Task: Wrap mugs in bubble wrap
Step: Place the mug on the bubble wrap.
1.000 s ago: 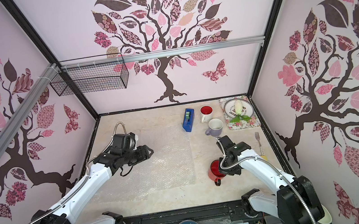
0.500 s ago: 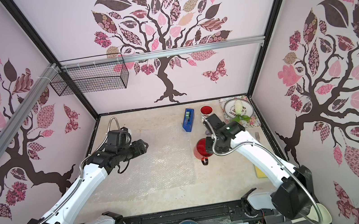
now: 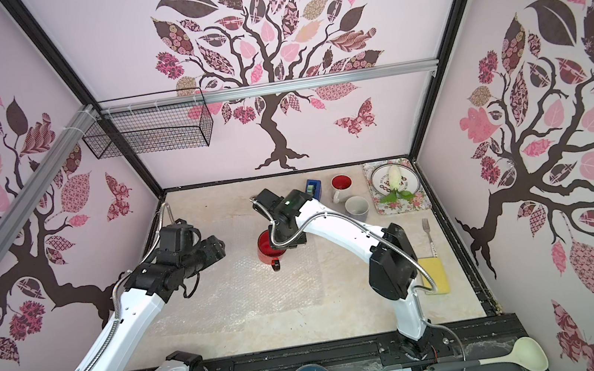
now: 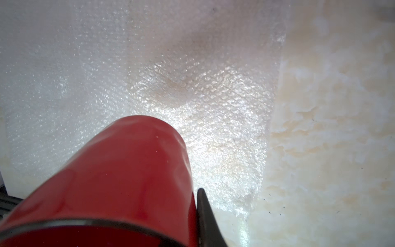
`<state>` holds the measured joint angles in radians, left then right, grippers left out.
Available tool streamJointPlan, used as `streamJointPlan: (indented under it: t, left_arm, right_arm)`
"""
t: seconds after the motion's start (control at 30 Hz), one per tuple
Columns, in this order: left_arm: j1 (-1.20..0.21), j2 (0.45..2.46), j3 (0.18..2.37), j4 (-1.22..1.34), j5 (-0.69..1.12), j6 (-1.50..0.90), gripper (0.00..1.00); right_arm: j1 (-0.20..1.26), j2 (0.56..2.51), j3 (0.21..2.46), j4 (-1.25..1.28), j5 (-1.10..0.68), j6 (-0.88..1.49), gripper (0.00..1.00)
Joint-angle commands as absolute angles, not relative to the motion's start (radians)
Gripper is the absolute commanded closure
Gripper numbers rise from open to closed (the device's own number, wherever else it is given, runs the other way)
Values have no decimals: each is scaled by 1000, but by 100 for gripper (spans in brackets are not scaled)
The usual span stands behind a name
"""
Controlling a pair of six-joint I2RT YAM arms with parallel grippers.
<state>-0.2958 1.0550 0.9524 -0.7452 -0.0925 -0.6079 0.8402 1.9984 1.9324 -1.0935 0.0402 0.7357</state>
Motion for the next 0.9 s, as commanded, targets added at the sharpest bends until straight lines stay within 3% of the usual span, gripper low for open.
streamJointPlan:
  t: [0.0, 0.63, 0.77, 0.87]
  left_arm:
    - [-292, 1055, 906, -750, -100, -621, 22]
    - [-292, 1079, 849, -695, -45, -615, 24]
    - [-293, 1088, 844, -688, -39, -614, 24]
    - [-292, 1091, 838, -679, -33, -615, 24]
  right_arm:
    - [852, 2082, 2039, -1150, 109, 756, 100]
    - [856, 2223, 2069, -1164, 189, 721, 100]
    - [856, 2231, 2027, -1114, 198, 729, 92]
    - [857, 2242, 2025, -1106, 178, 738, 79]
